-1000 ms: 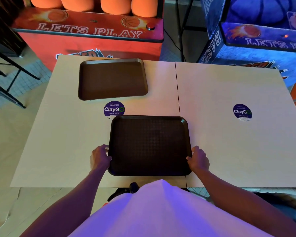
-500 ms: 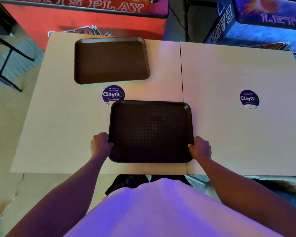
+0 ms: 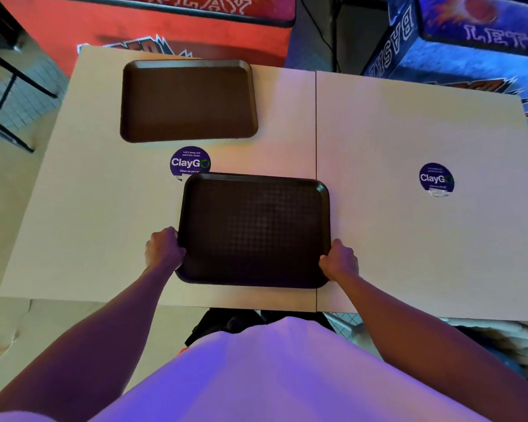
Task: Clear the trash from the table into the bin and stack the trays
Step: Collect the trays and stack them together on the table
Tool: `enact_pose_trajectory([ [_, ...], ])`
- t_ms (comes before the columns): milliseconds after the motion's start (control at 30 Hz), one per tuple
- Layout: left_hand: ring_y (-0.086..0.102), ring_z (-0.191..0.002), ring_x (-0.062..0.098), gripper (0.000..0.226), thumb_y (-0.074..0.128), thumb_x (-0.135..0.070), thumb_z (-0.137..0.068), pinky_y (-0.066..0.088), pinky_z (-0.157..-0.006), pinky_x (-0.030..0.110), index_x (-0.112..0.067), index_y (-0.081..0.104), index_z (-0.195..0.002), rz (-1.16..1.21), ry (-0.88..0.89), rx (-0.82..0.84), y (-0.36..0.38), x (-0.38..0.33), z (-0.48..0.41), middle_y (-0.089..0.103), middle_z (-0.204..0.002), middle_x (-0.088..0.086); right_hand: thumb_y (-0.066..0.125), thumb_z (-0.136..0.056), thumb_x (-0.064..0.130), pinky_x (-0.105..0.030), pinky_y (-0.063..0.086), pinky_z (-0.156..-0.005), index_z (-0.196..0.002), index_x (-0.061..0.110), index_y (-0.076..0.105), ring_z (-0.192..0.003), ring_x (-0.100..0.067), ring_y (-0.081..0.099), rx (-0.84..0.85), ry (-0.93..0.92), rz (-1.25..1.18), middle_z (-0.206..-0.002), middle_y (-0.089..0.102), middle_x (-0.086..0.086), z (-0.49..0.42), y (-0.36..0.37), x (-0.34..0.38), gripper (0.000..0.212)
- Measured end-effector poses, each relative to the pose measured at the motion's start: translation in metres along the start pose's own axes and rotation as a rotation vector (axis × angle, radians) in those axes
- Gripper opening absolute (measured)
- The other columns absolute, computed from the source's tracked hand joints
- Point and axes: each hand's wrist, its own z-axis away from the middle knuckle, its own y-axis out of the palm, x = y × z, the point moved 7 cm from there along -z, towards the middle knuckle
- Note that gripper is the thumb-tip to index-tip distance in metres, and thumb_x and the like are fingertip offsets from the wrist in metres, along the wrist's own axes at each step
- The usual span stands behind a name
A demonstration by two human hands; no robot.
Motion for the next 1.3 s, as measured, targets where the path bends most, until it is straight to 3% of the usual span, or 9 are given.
enact_pose_trajectory([
  [200,0.063,-0.101,0.048,0.024,0.066,-0.009,-0.088,0.052,-0.078,0.047,-0.007,0.059,-0.111,-0.096,-0.008,-0.082,0.007,-0.006,0.009,0.068,-0.104,0.022,0.067,-0.088,0.017,-0.04,0.055,-0.092,-0.127,0.006,0.051,-0.11,-0.036,0.067,0.095,-0.075,-0.065,-0.119,0.066,-0.016,-0.01,0.007,-0.002,0.043],
  [400,0.063,-0.1,0.048,0.022,0.066,-0.006,-0.09,0.047,-0.073,0.046,-0.007,0.059,-0.11,-0.08,-0.059,-0.126,0.015,-0.005,0.014,0.068,-0.103,0.022,0.066,-0.087,0.023,-0.042,0.054,-0.097,-0.136,0.006,0.045,-0.119,-0.037,0.063,0.195,-0.085,-0.018,-0.129,0.062,-0.017,-0.022,0.008,-0.002,0.056],
  [700,0.064,-0.1,0.046,0.028,0.069,-0.014,-0.089,0.05,-0.074,0.045,-0.01,0.056,-0.113,-0.066,-0.016,-0.058,0.013,-0.001,0.01,0.068,-0.104,0.019,0.063,-0.093,0.023,-0.042,0.054,-0.101,-0.142,0.006,0.041,-0.123,-0.036,0.06,0.258,-0.03,-0.016,-0.134,0.058,-0.019,-0.029,0.007,0.002,0.057],
  [967,0.065,-0.095,0.04,0.024,0.064,-0.018,-0.092,0.051,-0.073,0.045,-0.011,0.049,-0.11,-0.032,0.13,0.039,0.011,0.005,0.004,0.067,-0.104,0.016,0.065,-0.094,0.021,-0.042,0.053,-0.099,-0.141,0.002,0.039,-0.124,-0.038,0.061,0.166,0.029,0.061,-0.136,0.058,-0.022,-0.018,0.006,0.008,0.058],
  [1067,0.065,-0.099,0.037,0.027,0.064,-0.02,-0.091,0.053,-0.076,0.043,-0.011,0.051,-0.113,0.015,0.139,0.113,0.008,0.008,-0.004,0.066,-0.108,0.013,0.071,-0.087,0.019,-0.047,0.056,-0.095,-0.138,0.003,0.036,-0.119,-0.04,0.061,0.044,0.057,0.017,-0.132,0.053,-0.02,-0.017,-0.005,0.017,0.064],
  [1200,0.065,-0.107,0.029,0.041,0.07,-0.041,-0.093,0.053,-0.092,0.042,-0.012,0.057,-0.118,0.166,0.162,0.141,-0.007,0.009,-0.023,0.07,-0.111,0.006,0.07,-0.084,0.02,-0.05,0.056,-0.09,-0.136,0.008,0.035,-0.121,-0.038,0.053,-0.199,-0.008,-0.028,-0.132,0.044,-0.017,-0.016,-0.029,0.052,0.064],
  [1300,0.065,-0.113,0.028,0.053,0.07,-0.05,-0.092,0.052,-0.096,0.041,-0.01,0.057,-0.125,0.283,0.146,0.09,-0.034,0.006,-0.046,0.071,-0.115,0.005,0.07,-0.085,0.024,-0.047,0.055,-0.093,-0.138,0.009,0.038,-0.122,-0.034,0.051,-0.237,-0.084,-0.014,-0.135,0.044,-0.015,-0.018,-0.036,0.09,0.064],
])
